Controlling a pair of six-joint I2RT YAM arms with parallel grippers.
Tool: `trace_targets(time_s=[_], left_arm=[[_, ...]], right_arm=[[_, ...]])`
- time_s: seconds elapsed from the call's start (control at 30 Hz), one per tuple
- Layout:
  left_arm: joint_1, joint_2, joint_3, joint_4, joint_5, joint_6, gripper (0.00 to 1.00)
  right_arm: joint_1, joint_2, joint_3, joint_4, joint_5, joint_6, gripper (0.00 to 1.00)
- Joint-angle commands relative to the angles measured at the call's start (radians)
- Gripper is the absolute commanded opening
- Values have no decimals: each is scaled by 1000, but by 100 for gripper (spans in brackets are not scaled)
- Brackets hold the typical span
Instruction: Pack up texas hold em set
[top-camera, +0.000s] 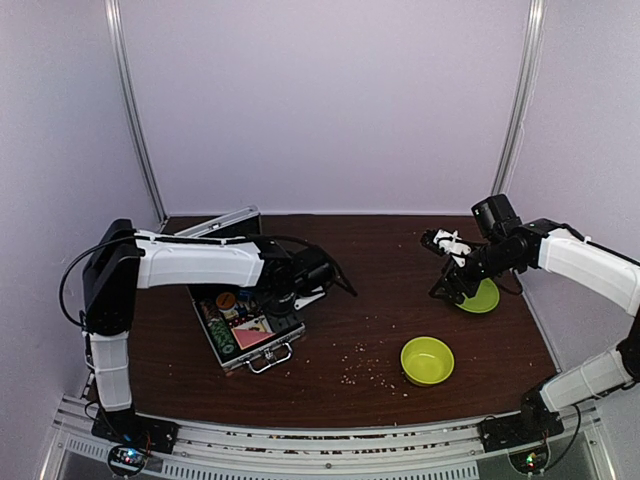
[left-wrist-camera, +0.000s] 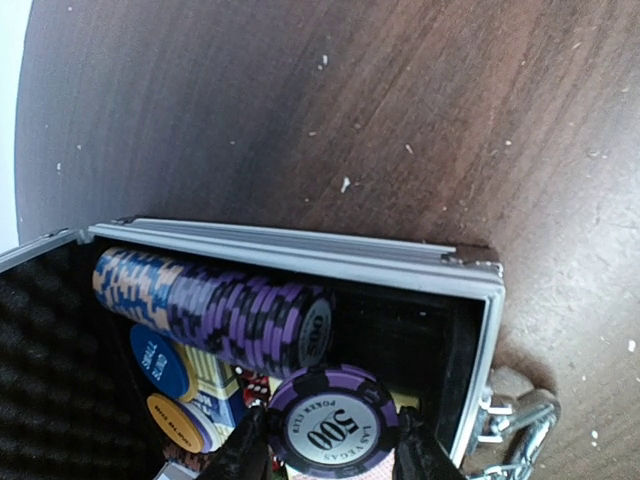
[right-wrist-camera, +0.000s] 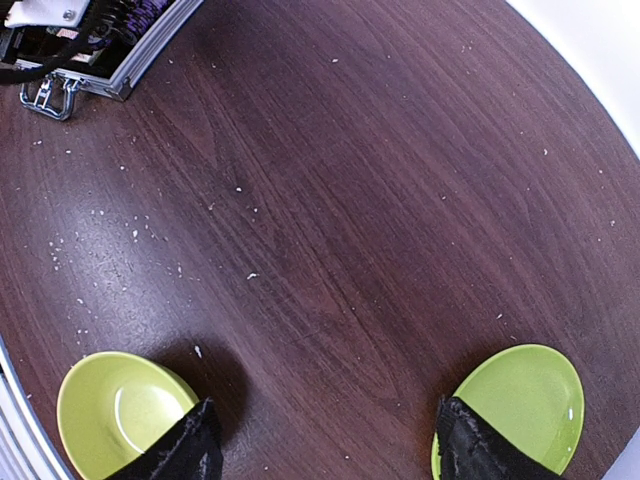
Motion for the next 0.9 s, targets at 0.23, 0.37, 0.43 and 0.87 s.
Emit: trace_targets(time_s=[0.23,0.37,0.43,0.87], left_arm=[[35,73,38,63,-39,36,23],[38,94,42,62,-48,44,28],[38,96,38,62,-52,43,38],[38,61,17,63,-63,34,53]], right_arm=[[-4,9,23,-13,-4,-11,74],[-5,14,25,-15,-5,-13,74],[-4,16,25,-17,-5,-14,74],[-4,35,30,-27,-10,-16,74]])
